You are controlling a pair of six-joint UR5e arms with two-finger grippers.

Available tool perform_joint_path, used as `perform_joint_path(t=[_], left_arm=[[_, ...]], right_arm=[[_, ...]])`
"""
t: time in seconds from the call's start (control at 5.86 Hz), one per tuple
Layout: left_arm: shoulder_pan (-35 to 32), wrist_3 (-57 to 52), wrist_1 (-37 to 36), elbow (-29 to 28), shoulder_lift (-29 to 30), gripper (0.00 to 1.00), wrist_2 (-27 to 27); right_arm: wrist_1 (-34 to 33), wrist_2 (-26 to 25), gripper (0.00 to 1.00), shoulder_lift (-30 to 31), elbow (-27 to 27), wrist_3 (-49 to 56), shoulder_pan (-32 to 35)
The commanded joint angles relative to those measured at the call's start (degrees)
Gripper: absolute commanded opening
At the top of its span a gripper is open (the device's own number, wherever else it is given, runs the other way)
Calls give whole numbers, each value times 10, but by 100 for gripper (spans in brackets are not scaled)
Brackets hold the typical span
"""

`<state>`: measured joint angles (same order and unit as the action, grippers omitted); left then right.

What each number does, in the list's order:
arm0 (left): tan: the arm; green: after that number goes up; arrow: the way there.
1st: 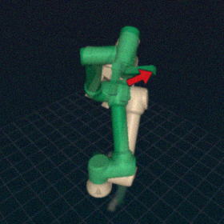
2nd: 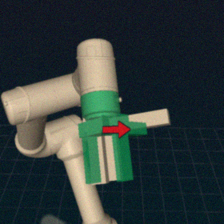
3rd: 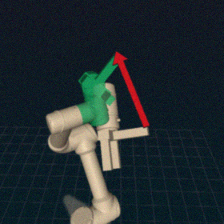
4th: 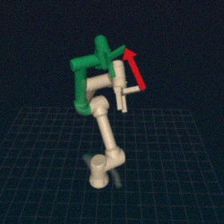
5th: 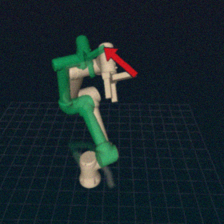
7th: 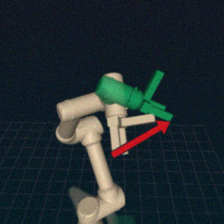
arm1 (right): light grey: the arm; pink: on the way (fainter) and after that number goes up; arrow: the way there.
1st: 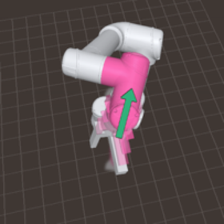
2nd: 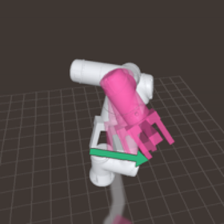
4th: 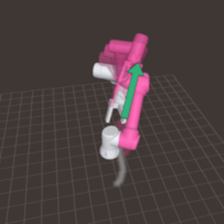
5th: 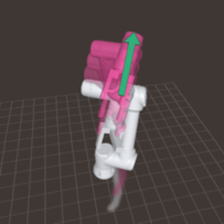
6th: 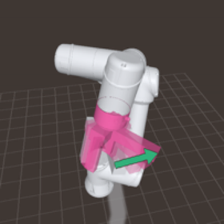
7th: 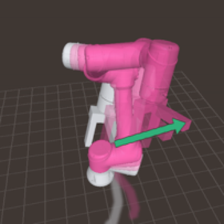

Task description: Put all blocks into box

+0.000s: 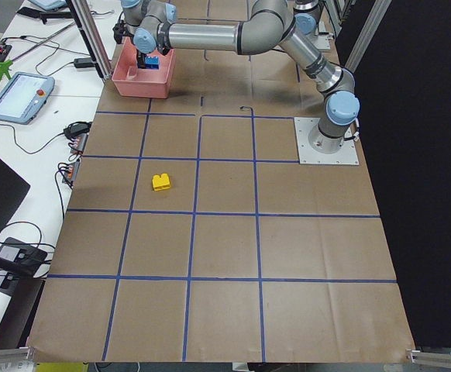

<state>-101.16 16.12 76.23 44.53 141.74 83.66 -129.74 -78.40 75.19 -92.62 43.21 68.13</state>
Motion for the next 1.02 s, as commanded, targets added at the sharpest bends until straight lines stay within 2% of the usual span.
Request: perform_joint_path(t=[0.0, 0.17, 0.34, 0.51, 0.68, 0.85], left_arm=[[-1, 15, -7, -2, -14, 99, -1], [4, 10, -3, -1, -36, 99, 0], [40, -4, 29, 12, -76, 99, 0], [75, -89, 65, 23, -100, 99, 1], [114, -124, 94, 40, -136, 99, 1], [159, -190, 107, 73, -161, 99, 11]], right_arm=[[1, 103, 4, 0, 1, -14, 16], [2, 103, 4, 0, 1, -18, 32], [1, 109, 5, -7, 1, -73, 83], [-6, 112, 4, -30, 9, -139, 149], [-17, 103, 4, -79, 60, -198, 212], [-17, 100, 5, -138, 134, -227, 261]])
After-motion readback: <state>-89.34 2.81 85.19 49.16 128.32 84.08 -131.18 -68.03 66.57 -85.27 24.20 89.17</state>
